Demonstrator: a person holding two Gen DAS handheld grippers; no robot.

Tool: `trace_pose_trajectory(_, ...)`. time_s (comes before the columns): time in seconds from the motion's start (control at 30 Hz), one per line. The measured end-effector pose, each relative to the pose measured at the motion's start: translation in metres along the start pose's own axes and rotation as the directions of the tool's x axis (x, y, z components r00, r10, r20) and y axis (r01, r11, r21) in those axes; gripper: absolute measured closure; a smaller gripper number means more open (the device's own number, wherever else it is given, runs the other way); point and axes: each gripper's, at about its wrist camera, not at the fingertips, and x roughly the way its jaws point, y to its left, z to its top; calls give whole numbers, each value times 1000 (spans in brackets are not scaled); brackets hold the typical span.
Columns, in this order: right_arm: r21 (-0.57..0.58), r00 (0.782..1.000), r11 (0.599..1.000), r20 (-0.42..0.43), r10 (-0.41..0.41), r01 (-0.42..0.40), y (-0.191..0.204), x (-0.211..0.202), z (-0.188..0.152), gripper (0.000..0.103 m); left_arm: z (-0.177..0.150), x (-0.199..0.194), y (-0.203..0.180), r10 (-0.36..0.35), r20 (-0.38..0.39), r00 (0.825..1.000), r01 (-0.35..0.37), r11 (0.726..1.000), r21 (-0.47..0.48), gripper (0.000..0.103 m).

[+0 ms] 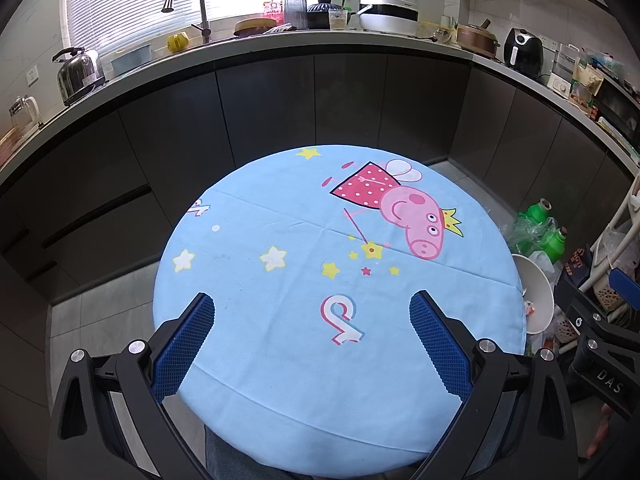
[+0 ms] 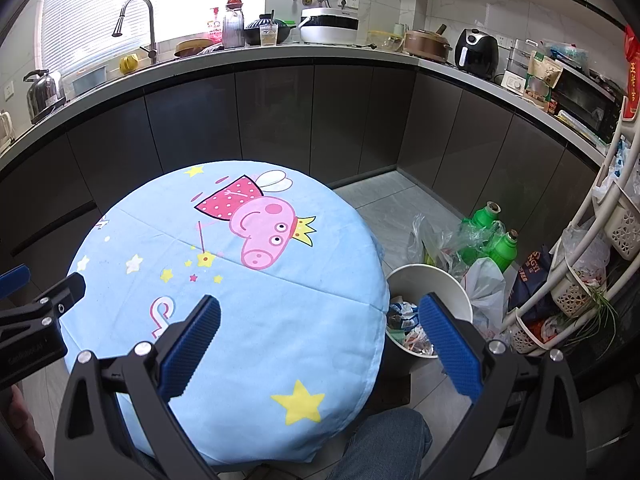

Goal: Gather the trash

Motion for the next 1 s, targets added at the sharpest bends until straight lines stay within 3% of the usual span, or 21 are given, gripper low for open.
trace_pose_trajectory(1.0,11,1000,1000,0,-2,2,-2,4,1,4,0,-1,-4,-6,4,1000,6,1000,16,9)
